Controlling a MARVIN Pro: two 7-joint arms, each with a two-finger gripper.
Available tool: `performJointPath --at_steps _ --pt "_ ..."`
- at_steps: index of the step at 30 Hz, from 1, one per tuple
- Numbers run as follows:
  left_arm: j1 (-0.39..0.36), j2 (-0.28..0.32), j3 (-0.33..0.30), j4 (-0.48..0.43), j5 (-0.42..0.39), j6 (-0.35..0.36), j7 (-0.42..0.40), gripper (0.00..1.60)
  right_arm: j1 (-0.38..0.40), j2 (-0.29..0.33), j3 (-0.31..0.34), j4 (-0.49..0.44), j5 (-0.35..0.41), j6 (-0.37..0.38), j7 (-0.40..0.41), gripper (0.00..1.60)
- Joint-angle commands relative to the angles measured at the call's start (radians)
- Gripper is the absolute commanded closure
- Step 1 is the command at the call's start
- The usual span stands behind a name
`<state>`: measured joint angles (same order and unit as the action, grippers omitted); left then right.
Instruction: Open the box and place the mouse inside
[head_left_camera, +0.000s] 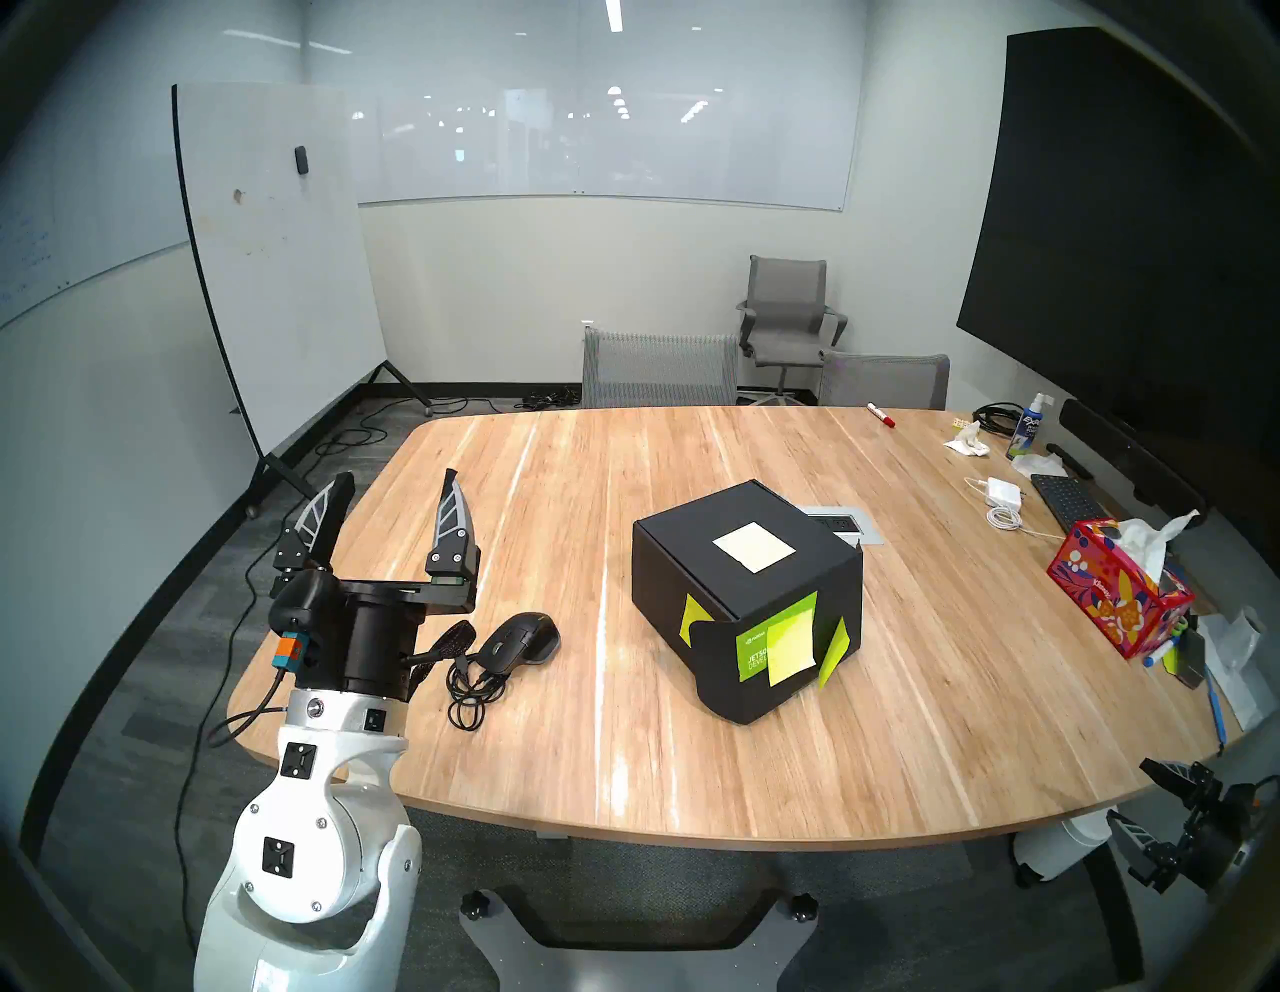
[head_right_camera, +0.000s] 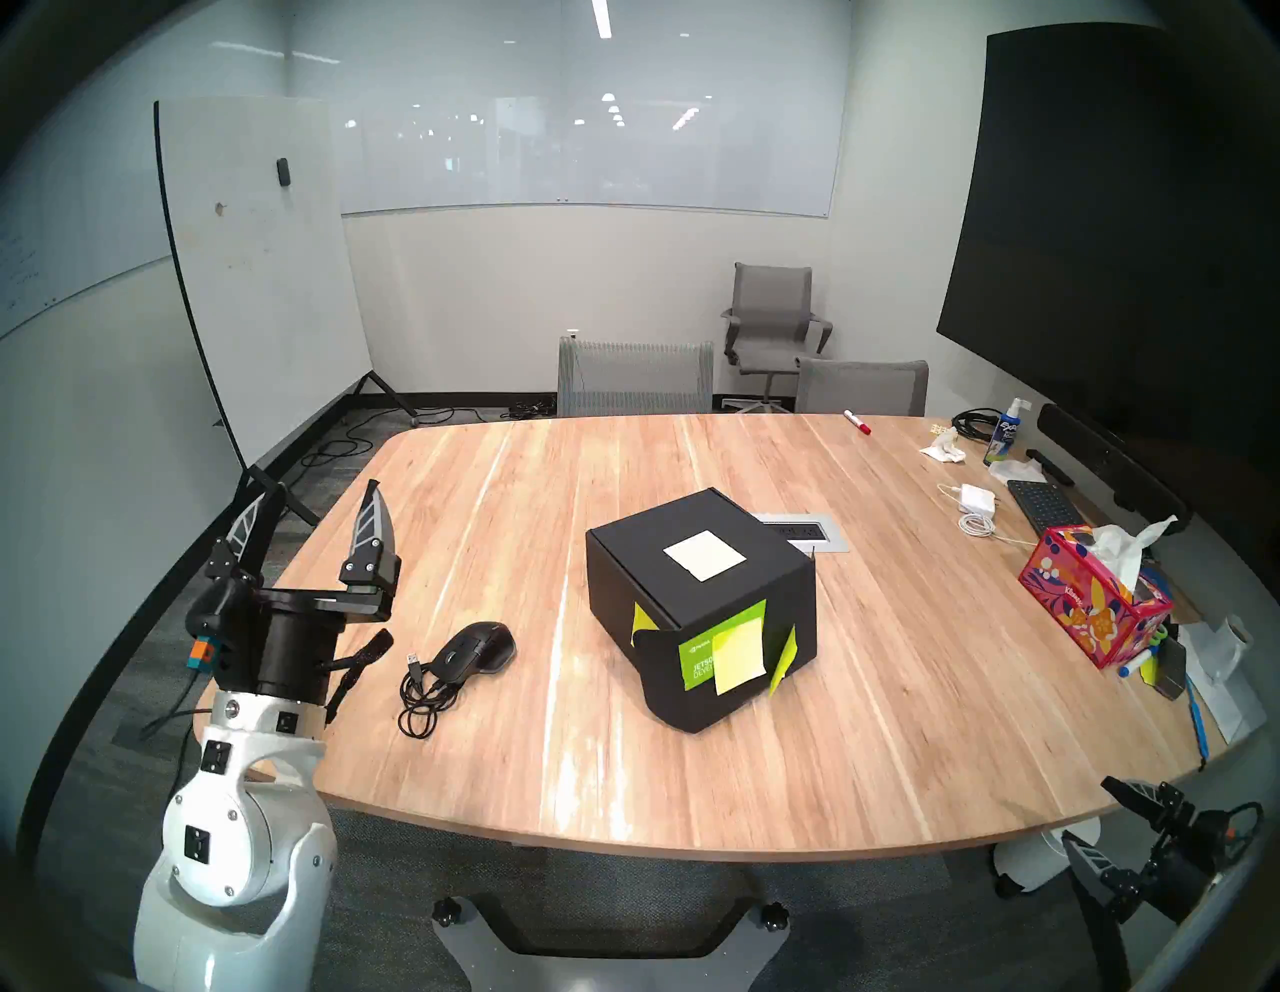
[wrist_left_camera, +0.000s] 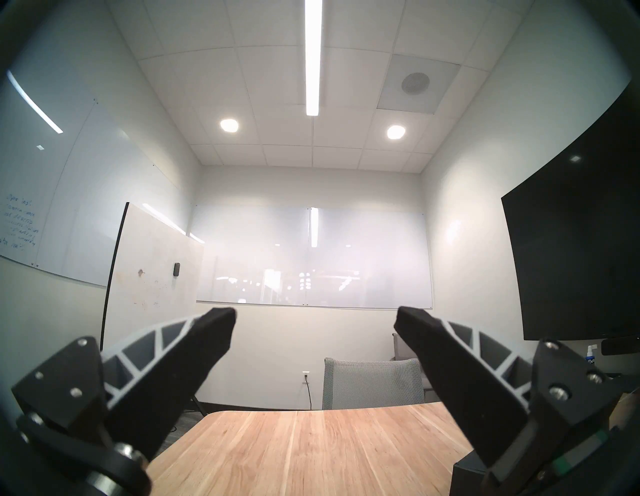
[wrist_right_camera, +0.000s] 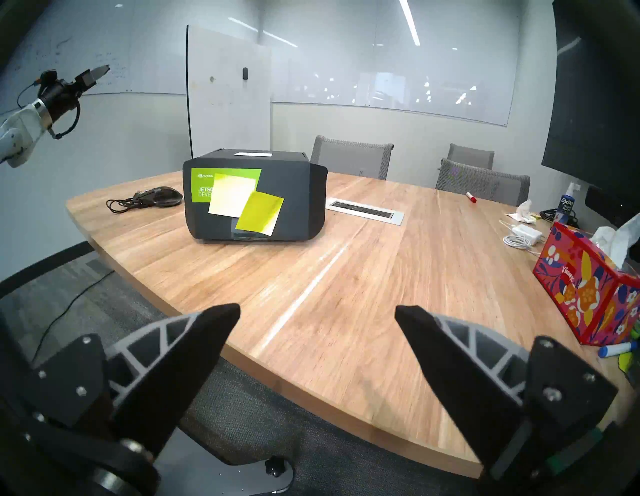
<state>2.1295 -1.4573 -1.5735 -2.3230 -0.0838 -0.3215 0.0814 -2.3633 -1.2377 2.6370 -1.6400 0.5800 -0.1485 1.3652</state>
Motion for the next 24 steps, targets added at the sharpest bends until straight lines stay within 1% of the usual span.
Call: performJointPath --at_steps 1,19,21,23,24 --pt "0.002 -0.001 -0.001 -0.022 -0.002 -0.002 0.001 0.0 0.0 0.0 0.01 -0.005 0.004 0.002 -0.002 0.0" --pt "0.002 -0.001 -0.001 -0.022 -0.002 -0.002 0.001 0.0 0.005 -0.003 0.013 -0.005 -0.001 0.005 0.002 0.0" --pt "-0.021 -0.001 0.002 -0.006 0.003 0.011 0.002 0.0 0.006 -0.004 0.013 -0.005 -0.002 0.006 0.002 0.0" --pt "-0.055 0.002 0.002 0.033 -0.013 0.001 -0.006 0.0 0.006 -0.004 0.014 -0.005 -0.002 0.006 0.003 0.0" --pt "-0.07 0.01 -0.005 0.048 -0.019 0.016 -0.011 0.0 0.007 -0.004 0.014 -0.005 -0.003 0.006 0.003 0.0"
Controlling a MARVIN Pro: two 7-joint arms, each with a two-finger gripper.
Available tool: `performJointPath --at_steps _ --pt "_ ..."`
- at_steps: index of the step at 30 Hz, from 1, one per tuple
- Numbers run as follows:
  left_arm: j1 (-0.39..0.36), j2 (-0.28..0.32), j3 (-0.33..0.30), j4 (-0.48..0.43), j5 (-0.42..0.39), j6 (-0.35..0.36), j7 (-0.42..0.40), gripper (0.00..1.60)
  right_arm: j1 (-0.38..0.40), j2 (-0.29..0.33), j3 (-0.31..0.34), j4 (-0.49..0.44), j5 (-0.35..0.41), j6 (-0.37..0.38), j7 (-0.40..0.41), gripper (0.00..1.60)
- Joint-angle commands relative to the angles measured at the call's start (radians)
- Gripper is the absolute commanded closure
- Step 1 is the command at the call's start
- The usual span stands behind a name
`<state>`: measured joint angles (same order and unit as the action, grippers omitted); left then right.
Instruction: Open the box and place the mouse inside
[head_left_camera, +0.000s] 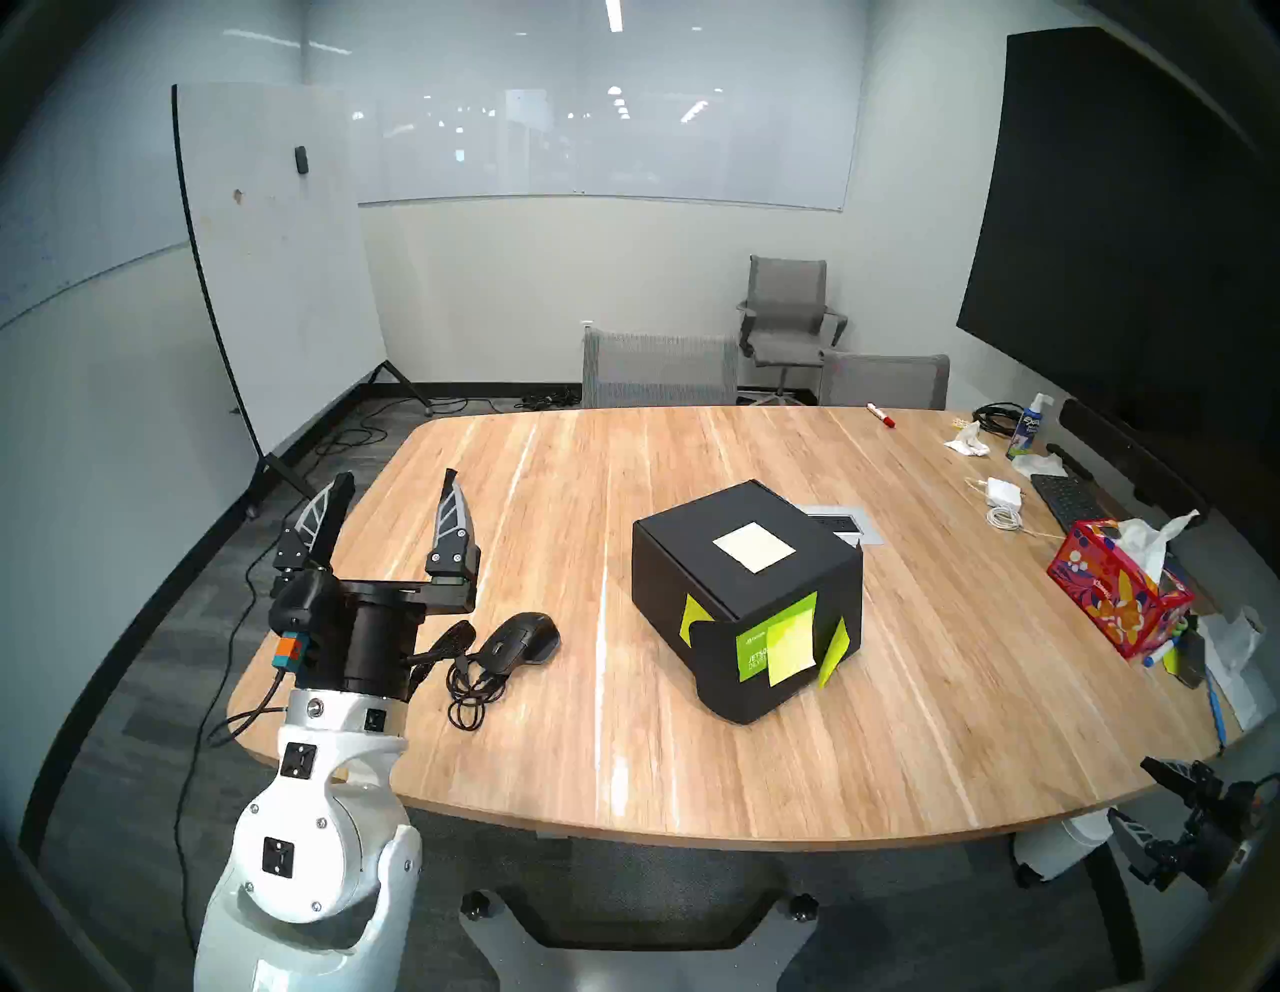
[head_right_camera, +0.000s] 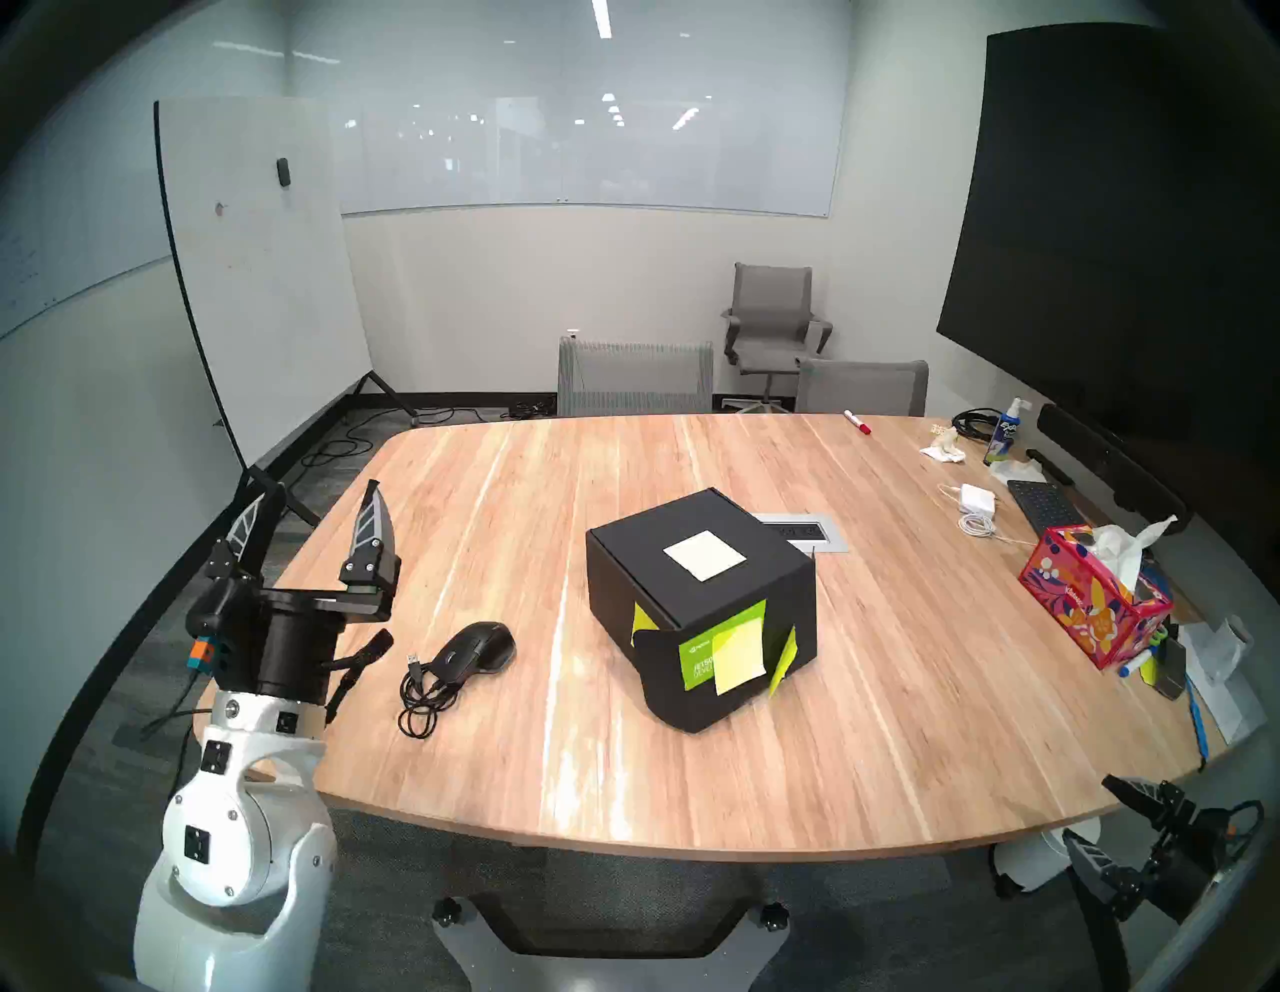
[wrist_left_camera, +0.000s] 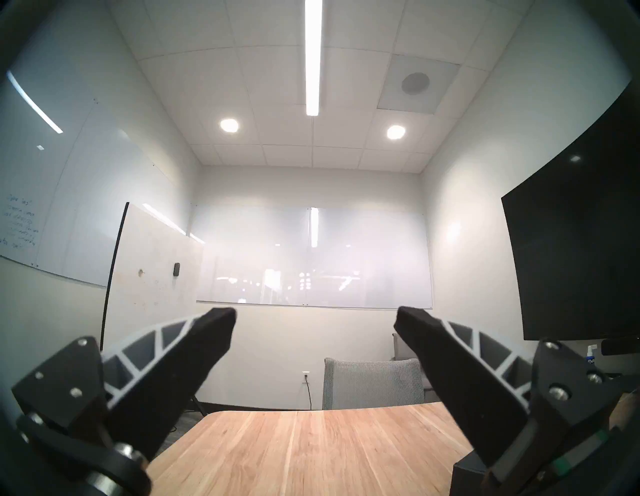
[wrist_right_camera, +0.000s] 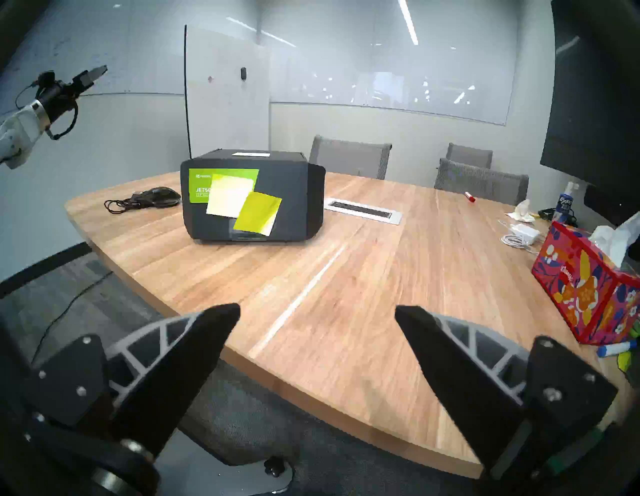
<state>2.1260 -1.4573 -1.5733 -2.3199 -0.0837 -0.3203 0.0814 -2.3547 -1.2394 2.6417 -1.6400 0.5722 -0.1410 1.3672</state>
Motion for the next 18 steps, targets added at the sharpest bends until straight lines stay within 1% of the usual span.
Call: performJointPath --at_steps 1,5,8,9,13,17,18 --pt "-0.082 0.013 -0.01 0.065 -0.023 0.009 -0.013 0.0 -0.002 -0.002 0.009 -0.005 0.005 -0.001 0.001 0.0" --pt "-0.136 0.035 -0.034 0.13 -0.042 0.005 -0.036 0.0 0.0 -0.003 0.01 -0.005 0.004 0.0 0.002 0.0" --pt "-0.166 0.046 -0.034 0.161 -0.039 0.012 -0.047 0.0 0.0 -0.003 0.01 -0.005 0.003 0.0 0.003 0.0" --pt "-0.188 0.046 -0.031 0.175 -0.036 0.015 -0.049 0.0 0.001 -0.003 0.01 -0.005 0.003 0.0 0.003 0.0" --pt "-0.222 0.058 -0.029 0.171 -0.01 0.031 -0.054 0.0 0.002 -0.004 0.011 -0.005 0.001 0.001 0.004 0.0" --pt "-0.25 0.067 -0.04 0.117 -0.01 0.093 -0.057 0.0 0.003 -0.004 0.011 -0.004 0.0 0.001 0.005 0.0" --pt "-0.25 0.067 -0.04 0.117 -0.01 0.093 -0.057 0.0 0.003 -0.004 0.011 -0.004 0.0 0.001 0.005 0.0"
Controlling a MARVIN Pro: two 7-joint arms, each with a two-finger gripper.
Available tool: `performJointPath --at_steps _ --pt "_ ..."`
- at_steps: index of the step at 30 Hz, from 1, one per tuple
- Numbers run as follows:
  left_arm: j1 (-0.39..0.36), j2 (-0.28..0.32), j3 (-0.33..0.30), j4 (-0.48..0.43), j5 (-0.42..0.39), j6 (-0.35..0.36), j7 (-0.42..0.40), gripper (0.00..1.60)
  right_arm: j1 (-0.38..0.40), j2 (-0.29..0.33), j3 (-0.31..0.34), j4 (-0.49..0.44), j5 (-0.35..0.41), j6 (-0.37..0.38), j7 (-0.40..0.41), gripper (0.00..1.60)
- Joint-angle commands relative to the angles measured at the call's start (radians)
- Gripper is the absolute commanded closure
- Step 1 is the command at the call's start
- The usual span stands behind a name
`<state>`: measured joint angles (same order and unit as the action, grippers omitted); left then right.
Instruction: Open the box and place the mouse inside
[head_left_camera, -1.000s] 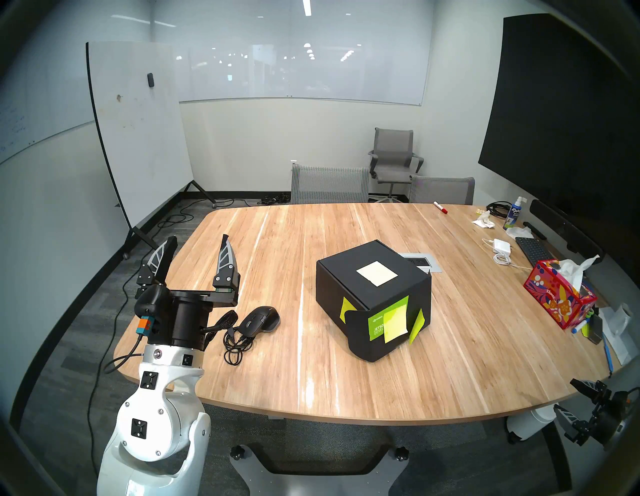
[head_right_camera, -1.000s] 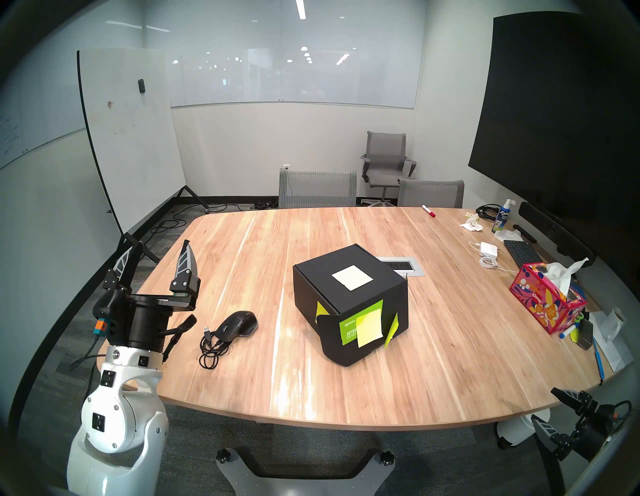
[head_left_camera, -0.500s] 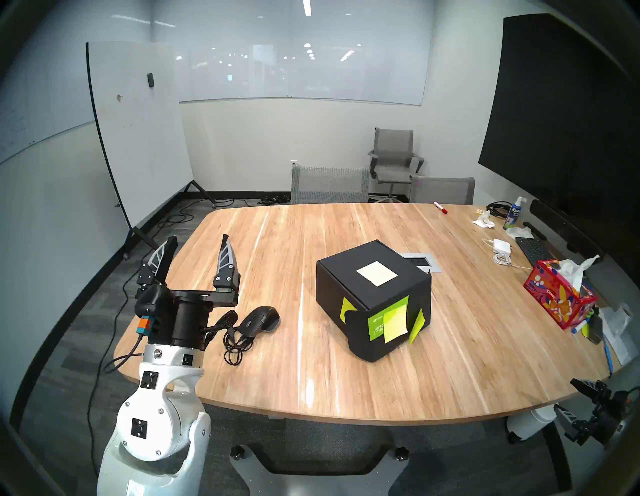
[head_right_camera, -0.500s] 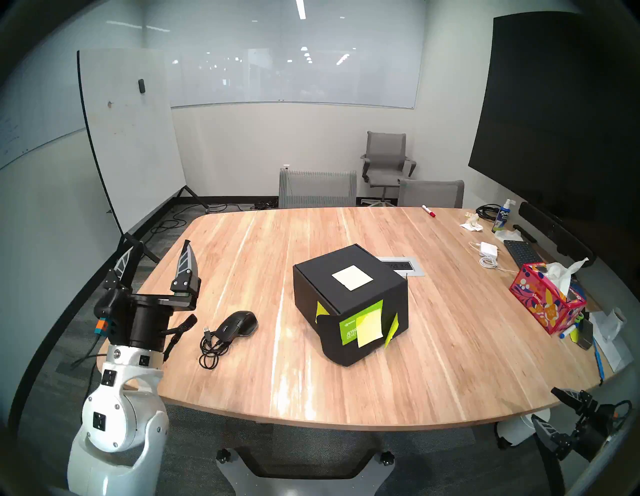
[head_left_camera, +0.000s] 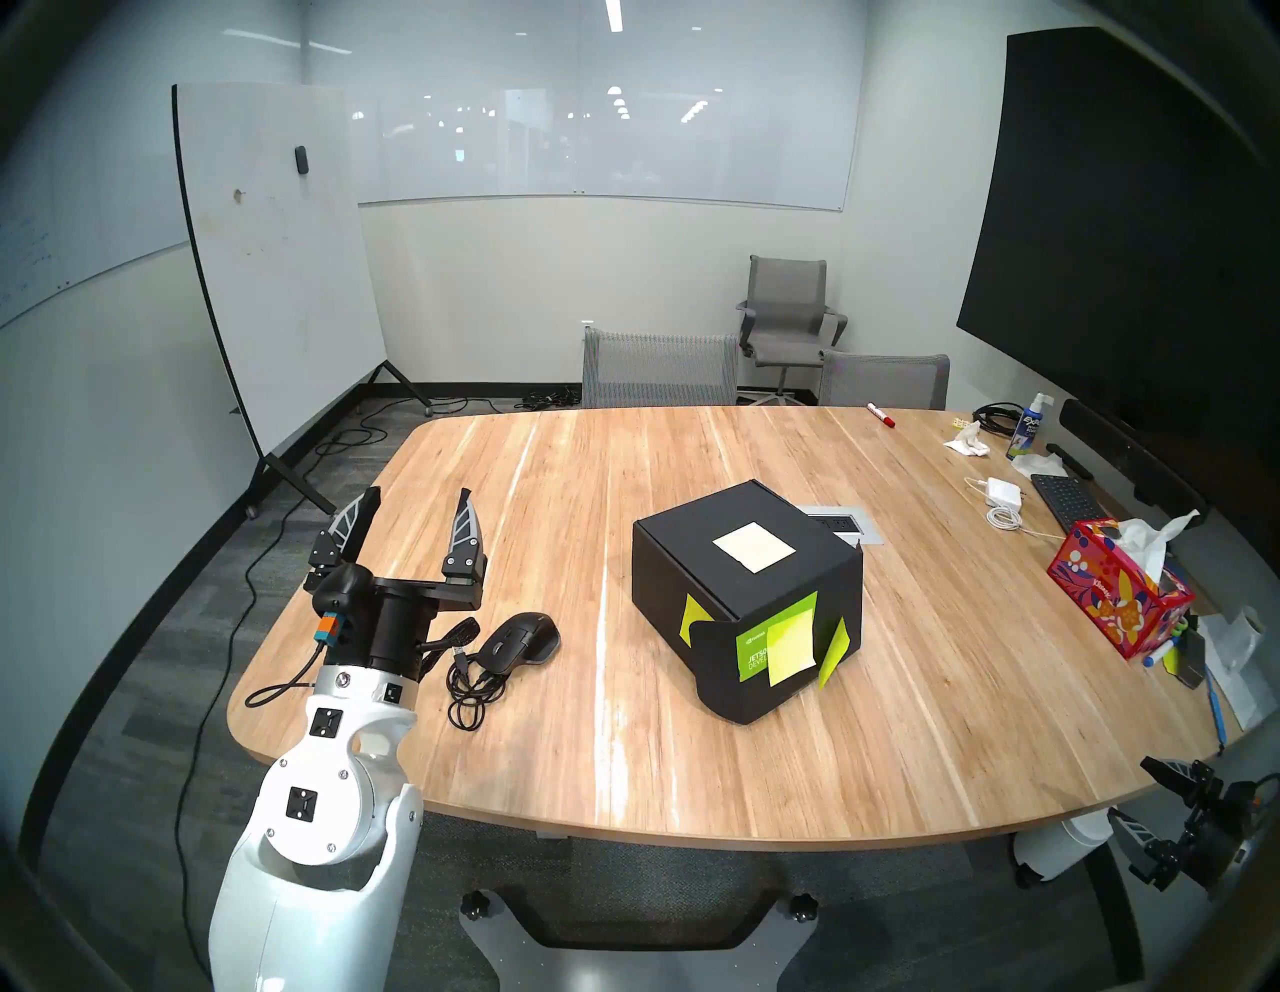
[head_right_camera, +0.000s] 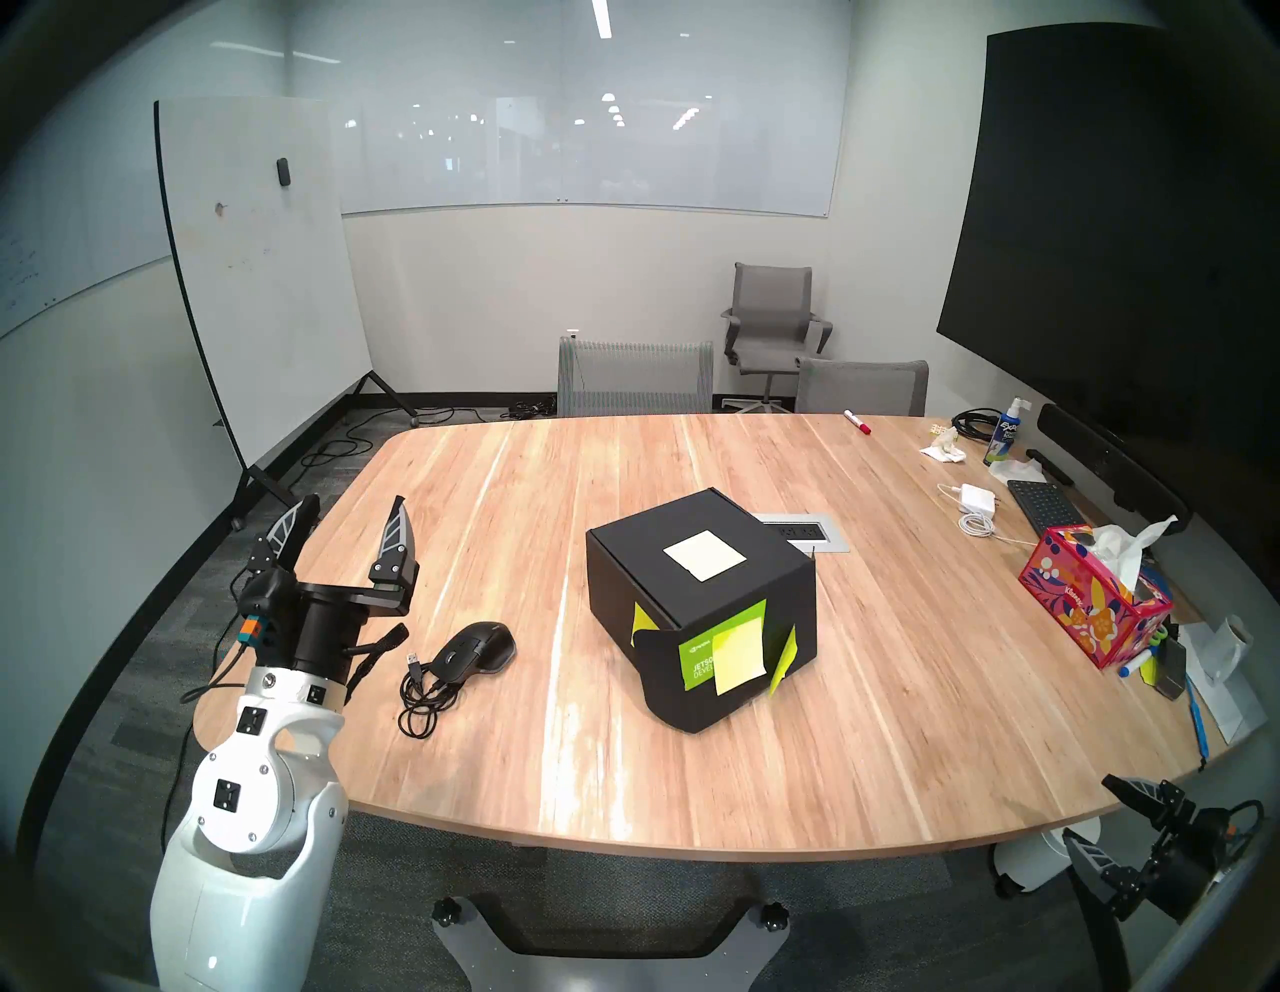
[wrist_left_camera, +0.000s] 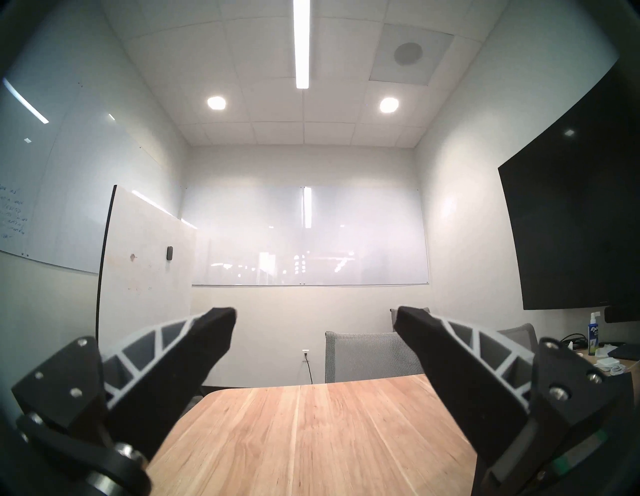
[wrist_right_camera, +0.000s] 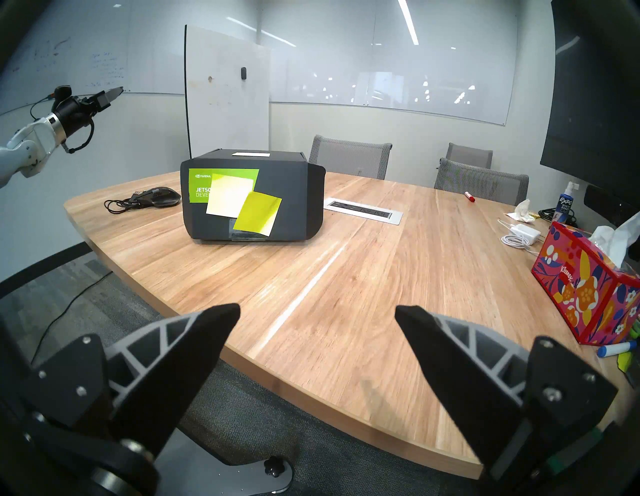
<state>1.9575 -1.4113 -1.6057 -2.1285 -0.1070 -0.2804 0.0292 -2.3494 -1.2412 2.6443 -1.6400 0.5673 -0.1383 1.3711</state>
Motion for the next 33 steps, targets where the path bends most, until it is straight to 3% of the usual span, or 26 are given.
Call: performJointPath --at_steps 1,4,12,33 --pt "-0.086 0.023 -0.015 -0.092 0.007 0.065 -0.005 0.0 -0.002 -0.002 0.008 -0.004 0.004 -0.001 0.001 0.0" --pt "-0.098 0.031 -0.047 -0.149 -0.022 0.133 -0.015 0.0 0.0 -0.003 0.009 -0.004 0.003 -0.001 0.002 0.0" --pt "-0.067 0.055 -0.116 -0.179 -0.094 0.21 -0.055 0.0 0.002 -0.005 0.011 -0.005 0.002 0.001 0.004 0.0" --pt "-0.02 0.136 -0.139 -0.22 0.05 0.302 -0.113 0.0 0.009 -0.008 0.016 -0.005 -0.004 0.004 0.01 0.0"
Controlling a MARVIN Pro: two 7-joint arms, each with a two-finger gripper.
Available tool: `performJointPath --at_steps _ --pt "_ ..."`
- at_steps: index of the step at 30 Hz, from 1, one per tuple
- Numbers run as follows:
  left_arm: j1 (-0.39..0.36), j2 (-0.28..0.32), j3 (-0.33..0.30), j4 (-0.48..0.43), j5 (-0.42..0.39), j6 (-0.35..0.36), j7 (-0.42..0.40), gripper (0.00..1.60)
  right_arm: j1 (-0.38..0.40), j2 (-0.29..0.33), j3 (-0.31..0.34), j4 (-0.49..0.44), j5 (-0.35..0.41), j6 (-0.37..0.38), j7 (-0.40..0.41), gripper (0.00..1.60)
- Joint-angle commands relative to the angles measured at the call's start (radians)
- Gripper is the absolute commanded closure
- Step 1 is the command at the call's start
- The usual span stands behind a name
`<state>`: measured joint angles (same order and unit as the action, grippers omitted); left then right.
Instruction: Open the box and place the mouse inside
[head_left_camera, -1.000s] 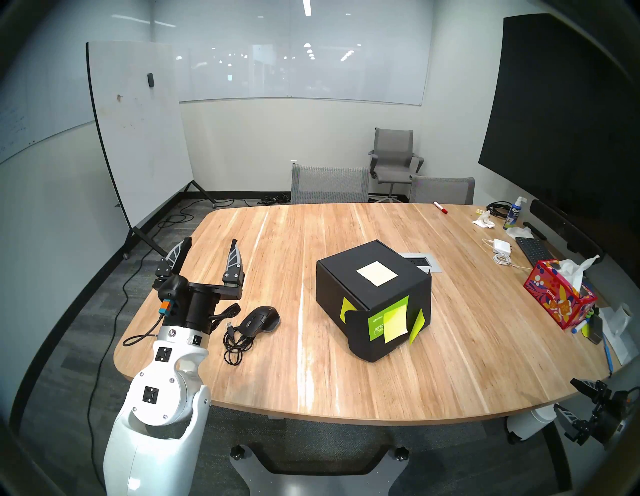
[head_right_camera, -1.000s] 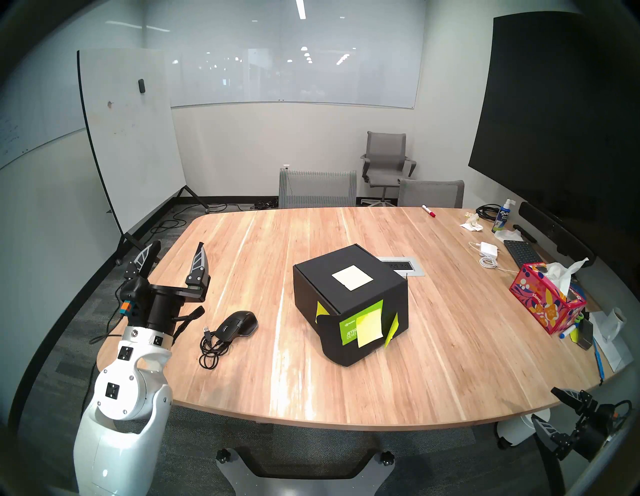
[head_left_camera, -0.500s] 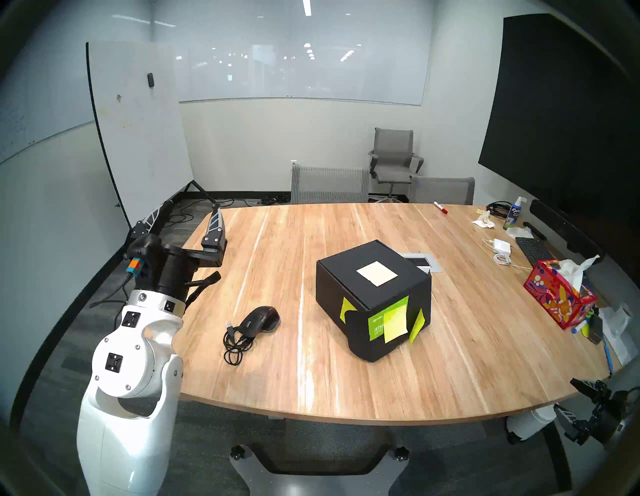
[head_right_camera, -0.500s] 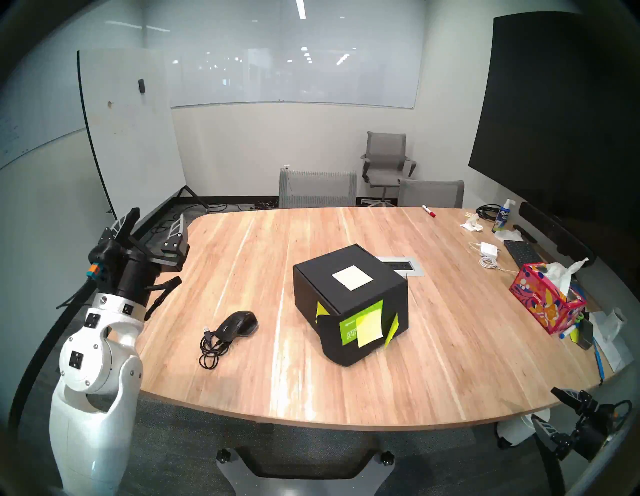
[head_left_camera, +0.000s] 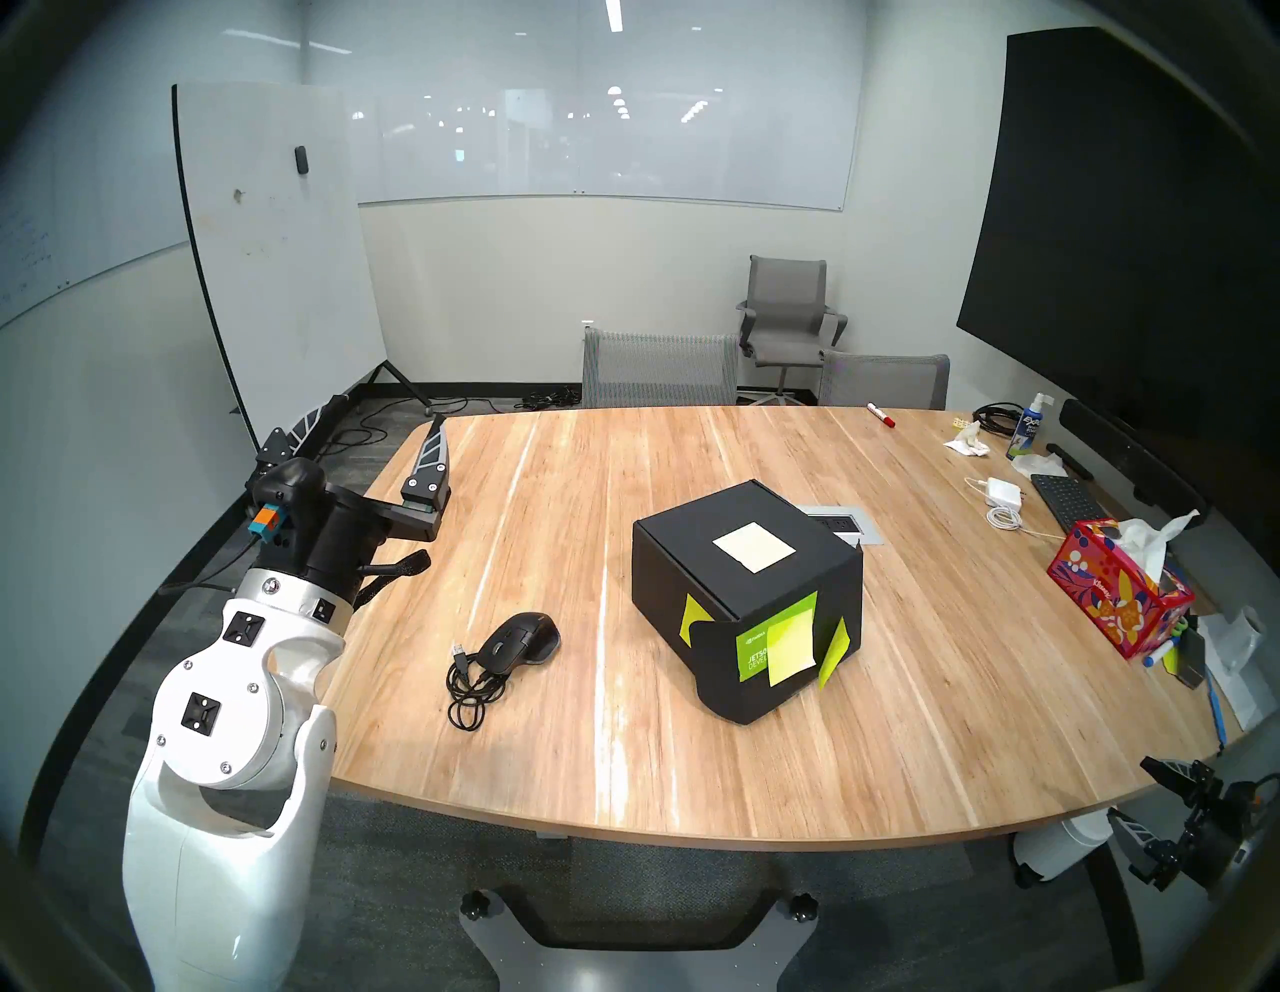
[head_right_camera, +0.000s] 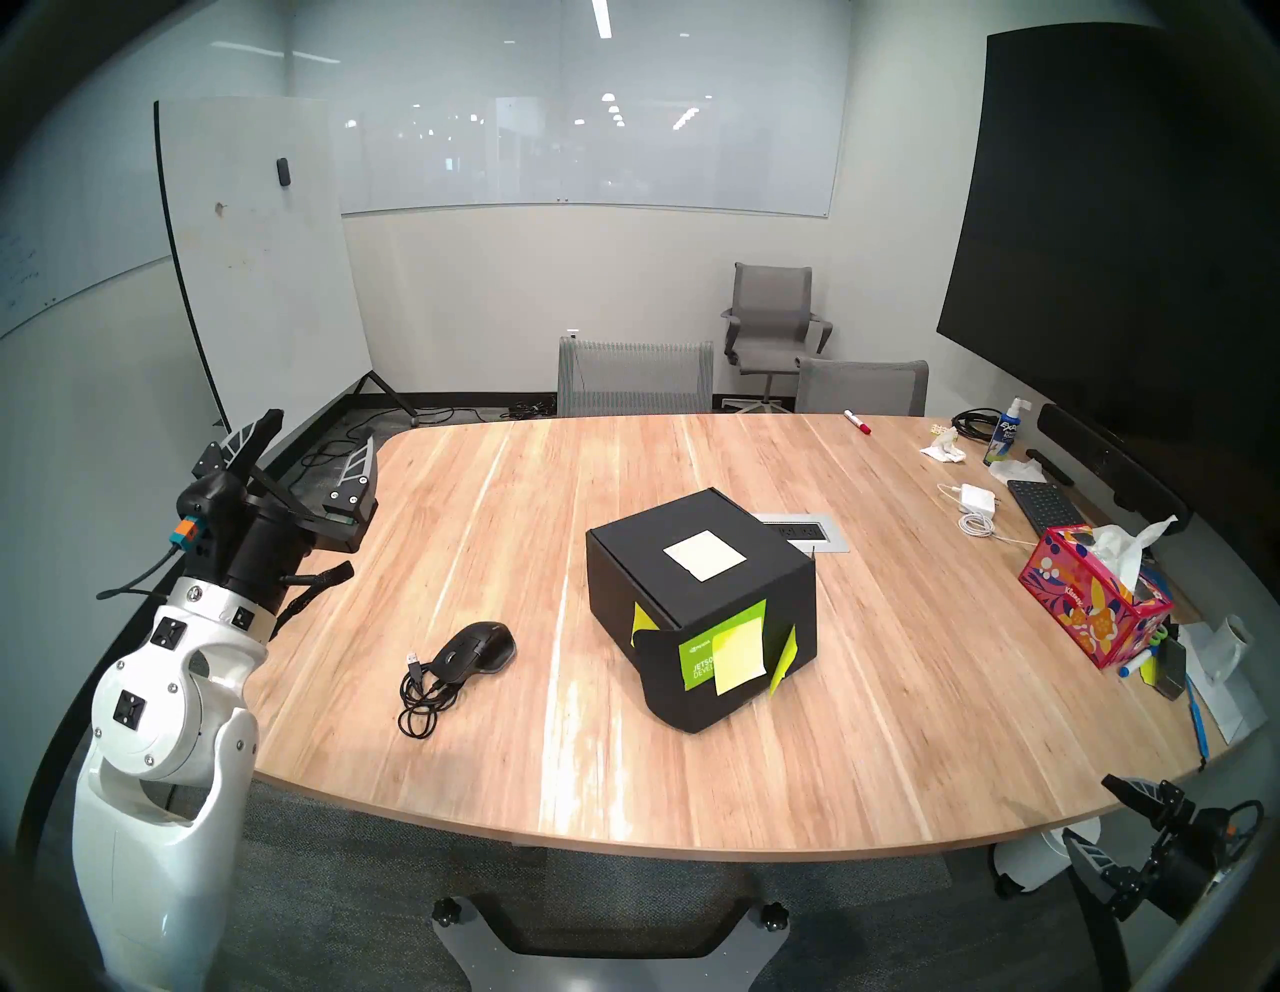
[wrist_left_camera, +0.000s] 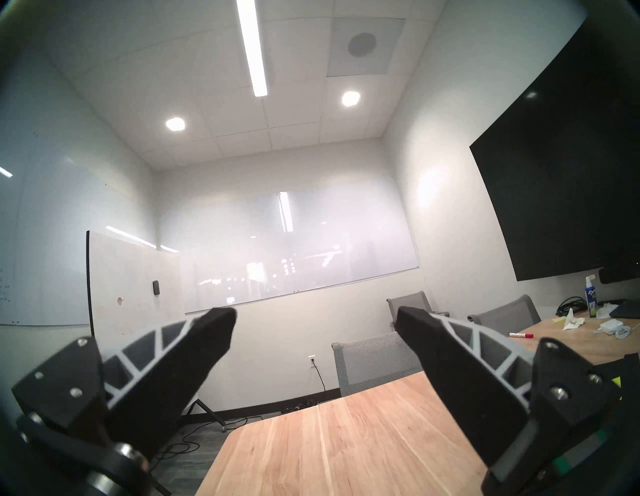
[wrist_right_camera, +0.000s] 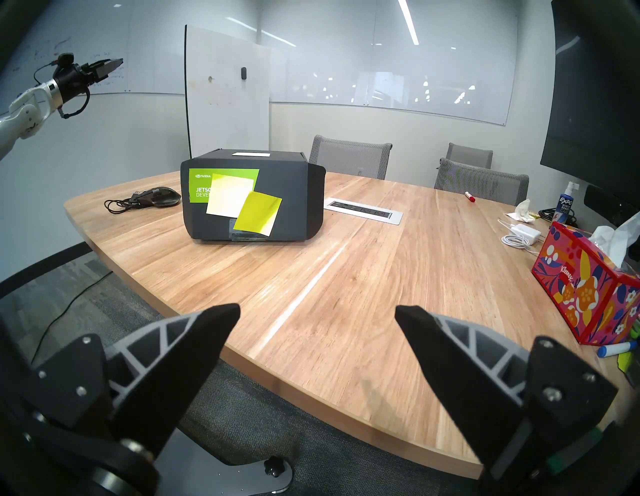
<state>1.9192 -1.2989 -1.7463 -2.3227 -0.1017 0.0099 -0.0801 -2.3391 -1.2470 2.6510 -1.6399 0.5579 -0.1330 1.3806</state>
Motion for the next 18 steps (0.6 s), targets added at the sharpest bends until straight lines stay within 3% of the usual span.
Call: performJointPath --at_steps 1,18 --pt "0.02 0.025 0.003 -0.024 0.051 0.024 -0.005 0.0 -0.001 -0.003 0.009 -0.005 0.005 -0.001 0.001 0.0" --pt "-0.007 0.016 -0.001 -0.024 0.044 0.209 -0.021 0.0 0.004 -0.005 0.012 -0.005 0.001 0.002 0.005 0.0"
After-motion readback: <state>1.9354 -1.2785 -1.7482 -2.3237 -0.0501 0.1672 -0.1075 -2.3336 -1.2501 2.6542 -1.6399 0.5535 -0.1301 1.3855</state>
